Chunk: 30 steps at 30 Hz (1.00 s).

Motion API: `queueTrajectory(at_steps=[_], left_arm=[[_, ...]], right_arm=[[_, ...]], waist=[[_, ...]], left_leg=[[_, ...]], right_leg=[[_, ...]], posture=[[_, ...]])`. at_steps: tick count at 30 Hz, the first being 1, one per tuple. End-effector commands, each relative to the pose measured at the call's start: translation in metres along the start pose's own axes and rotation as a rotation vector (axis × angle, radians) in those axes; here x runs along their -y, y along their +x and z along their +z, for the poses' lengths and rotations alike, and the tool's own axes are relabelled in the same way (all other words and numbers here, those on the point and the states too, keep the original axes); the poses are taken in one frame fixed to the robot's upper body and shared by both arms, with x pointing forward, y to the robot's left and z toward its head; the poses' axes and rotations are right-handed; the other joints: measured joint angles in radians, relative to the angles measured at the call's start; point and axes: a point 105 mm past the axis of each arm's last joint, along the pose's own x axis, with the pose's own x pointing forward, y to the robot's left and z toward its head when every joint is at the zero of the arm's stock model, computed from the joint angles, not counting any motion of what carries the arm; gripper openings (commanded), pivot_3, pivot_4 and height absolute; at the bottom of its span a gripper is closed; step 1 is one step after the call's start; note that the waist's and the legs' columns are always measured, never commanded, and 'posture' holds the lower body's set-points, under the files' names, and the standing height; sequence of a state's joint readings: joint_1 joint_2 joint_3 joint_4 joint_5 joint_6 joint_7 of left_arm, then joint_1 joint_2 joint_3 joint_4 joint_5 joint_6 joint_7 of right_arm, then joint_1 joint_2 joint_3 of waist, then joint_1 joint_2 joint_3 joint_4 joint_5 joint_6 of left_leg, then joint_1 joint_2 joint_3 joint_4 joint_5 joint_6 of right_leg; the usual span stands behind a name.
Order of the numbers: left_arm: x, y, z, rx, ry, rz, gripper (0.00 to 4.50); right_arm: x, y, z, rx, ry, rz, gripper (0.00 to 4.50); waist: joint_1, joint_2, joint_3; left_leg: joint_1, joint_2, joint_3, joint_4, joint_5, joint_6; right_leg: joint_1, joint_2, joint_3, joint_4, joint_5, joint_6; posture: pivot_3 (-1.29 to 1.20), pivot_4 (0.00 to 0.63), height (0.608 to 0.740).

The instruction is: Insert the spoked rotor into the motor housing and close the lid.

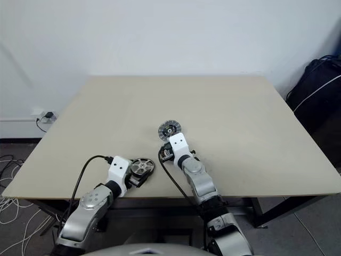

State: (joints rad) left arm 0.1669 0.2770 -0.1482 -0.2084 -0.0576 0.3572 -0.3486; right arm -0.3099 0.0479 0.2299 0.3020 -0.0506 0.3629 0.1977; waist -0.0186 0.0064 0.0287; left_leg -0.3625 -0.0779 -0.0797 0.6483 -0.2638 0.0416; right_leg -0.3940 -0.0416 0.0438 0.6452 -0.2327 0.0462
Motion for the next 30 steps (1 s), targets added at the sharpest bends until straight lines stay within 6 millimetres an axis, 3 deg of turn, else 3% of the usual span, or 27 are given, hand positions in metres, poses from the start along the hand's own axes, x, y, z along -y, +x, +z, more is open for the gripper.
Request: queueTrajectory(at_steps=[1, 12, 30], left_arm=[[0.0, 0.0, 0.015, 0.06, 0.021, 0.008, 4.5], [0.0, 0.001, 0.015, 0.06, 0.021, 0.003, 4.5], [0.0, -0.002, 0.013, 0.053, 0.02, 0.01, 4.5]], right_arm=[[0.0, 0.001, 0.017, 0.048, -0.014, -0.004, 0.02], [0.003, 0.002, 0.012, 0.016, -0.032, -0.03, 0.02], [-0.012, 0.002, 0.001, -0.042, -0.049, 0.052, 0.02]], waist=[[0.0, 0.0, 0.0], [0.0, 0.0, 0.0], [-0.002, 0.0, 0.0]], left_leg=[[0.0, 0.0, 0.0, 0.0, 0.0, 0.0], [0.0, 0.0, 0.0, 0.0, 0.0, 0.0], [0.0, 0.0, 0.0, 0.0, 0.0, 0.0]], right_leg=[[0.0, 0.0, 0.0, 0.0, 0.0, 0.0], [0.0, 0.0, 0.0, 0.0, 0.0, 0.0], [0.0, 0.0, 0.0, 0.0, 0.0, 0.0]], posture=[[0.0, 0.0, 0.74], [0.0, 0.0, 0.74], [0.0, 0.0, 0.74]])
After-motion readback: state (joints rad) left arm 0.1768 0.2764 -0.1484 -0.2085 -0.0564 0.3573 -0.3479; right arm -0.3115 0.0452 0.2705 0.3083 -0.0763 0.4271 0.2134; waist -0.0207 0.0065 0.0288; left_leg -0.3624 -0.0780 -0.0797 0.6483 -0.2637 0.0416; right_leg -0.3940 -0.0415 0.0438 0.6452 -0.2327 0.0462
